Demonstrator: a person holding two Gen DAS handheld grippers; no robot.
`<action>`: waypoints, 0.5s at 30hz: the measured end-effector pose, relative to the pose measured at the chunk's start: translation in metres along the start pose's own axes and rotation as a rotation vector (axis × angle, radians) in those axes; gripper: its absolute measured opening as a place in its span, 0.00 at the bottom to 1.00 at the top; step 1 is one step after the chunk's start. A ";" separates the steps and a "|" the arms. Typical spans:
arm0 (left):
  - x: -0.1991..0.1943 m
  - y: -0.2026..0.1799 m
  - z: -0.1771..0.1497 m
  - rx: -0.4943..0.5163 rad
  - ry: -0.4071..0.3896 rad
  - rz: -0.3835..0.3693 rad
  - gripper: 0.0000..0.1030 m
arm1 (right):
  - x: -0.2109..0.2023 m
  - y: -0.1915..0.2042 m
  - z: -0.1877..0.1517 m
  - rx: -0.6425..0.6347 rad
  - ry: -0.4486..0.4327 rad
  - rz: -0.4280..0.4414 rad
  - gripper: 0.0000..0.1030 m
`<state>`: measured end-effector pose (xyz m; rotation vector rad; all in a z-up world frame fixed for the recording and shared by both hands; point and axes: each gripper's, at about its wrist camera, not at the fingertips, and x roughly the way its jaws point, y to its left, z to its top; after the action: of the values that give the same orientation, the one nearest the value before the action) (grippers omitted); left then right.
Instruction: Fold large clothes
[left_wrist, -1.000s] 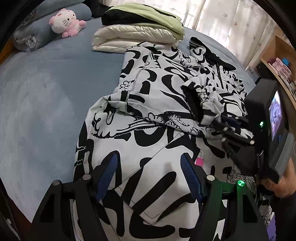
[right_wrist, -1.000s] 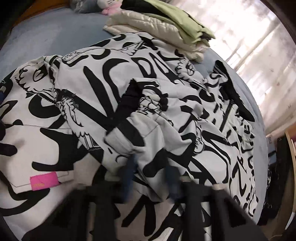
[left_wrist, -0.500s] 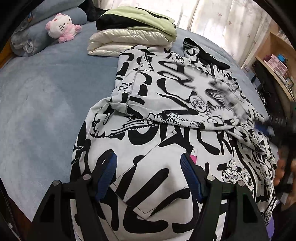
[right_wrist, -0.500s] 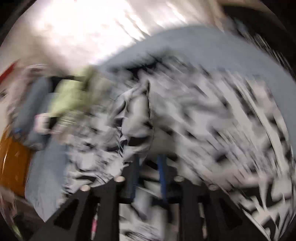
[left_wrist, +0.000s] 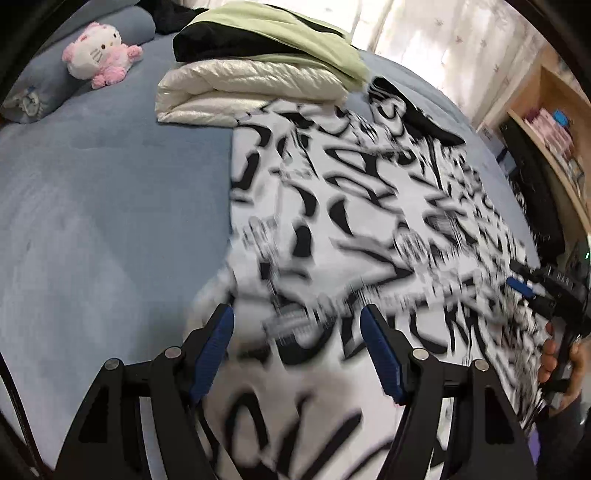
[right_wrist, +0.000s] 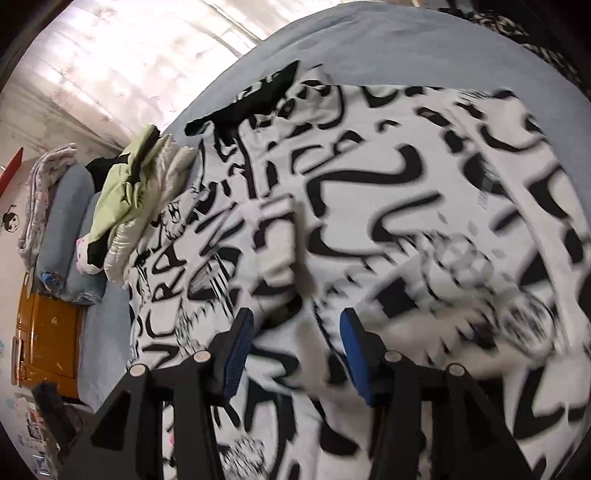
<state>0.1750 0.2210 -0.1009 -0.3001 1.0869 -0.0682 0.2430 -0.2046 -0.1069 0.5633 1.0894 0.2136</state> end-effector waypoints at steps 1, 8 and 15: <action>0.006 0.009 0.016 -0.013 0.001 0.003 0.67 | 0.007 0.003 0.008 0.000 0.001 0.010 0.48; 0.059 0.048 0.091 -0.044 0.008 0.043 0.67 | 0.055 0.008 0.043 -0.013 0.069 0.039 0.48; 0.129 0.071 0.134 -0.092 0.070 -0.027 0.70 | 0.084 0.013 0.053 -0.053 0.089 0.055 0.48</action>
<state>0.3464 0.2905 -0.1734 -0.3982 1.1578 -0.0534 0.3300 -0.1747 -0.1470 0.5408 1.1514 0.3175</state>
